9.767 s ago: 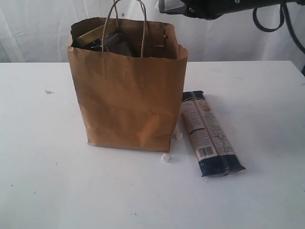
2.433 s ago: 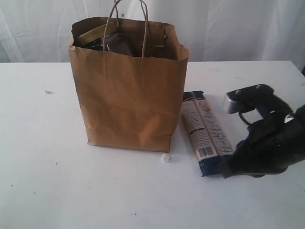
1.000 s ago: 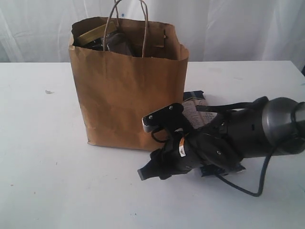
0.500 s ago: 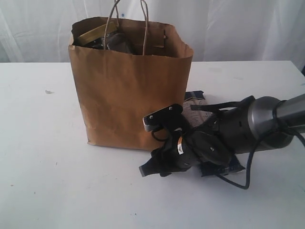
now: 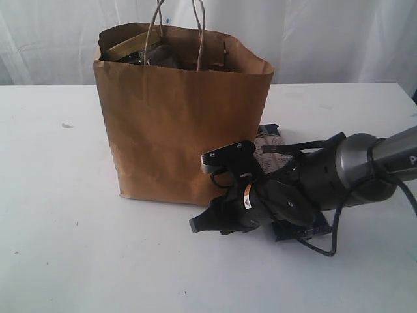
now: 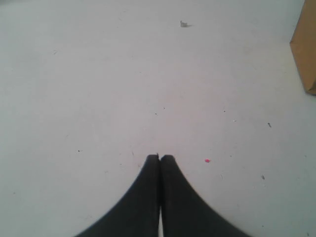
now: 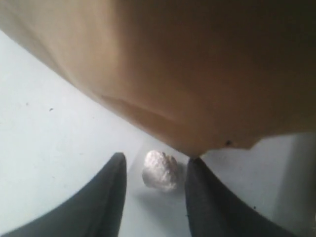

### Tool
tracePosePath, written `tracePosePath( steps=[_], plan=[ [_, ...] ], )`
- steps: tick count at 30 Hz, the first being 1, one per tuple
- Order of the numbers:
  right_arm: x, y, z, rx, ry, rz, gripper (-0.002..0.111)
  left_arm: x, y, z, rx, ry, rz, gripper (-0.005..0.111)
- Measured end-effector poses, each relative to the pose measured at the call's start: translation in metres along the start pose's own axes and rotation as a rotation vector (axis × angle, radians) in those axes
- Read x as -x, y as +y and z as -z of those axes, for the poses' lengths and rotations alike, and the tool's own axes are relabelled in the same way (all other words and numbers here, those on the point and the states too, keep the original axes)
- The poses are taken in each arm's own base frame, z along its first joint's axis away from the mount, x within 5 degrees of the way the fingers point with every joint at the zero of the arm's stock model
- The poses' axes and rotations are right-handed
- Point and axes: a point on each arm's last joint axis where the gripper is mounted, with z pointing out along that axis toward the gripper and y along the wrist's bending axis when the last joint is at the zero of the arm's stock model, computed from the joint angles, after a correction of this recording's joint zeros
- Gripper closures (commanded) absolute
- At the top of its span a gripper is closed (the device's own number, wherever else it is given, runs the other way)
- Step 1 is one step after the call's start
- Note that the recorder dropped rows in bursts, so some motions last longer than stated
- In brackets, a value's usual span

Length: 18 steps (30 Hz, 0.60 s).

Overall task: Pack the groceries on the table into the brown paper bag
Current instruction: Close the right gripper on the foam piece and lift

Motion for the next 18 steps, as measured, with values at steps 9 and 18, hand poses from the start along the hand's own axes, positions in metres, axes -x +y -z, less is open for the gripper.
tracePosePath(
  steps=[9, 18],
  plan=[
    [-0.001, -0.001, 0.0, -0.014, 0.032, -0.01, 0.108, 0.0, 0.0, 0.0, 0.0, 0.0, 0.0, 0.107],
    [-0.011, -0.005, 0.029, -0.068, 0.138, -0.018, 0.108, 0.0, 0.0, 0.0, 0.0, 0.0, 0.0, 0.107]
  ],
)
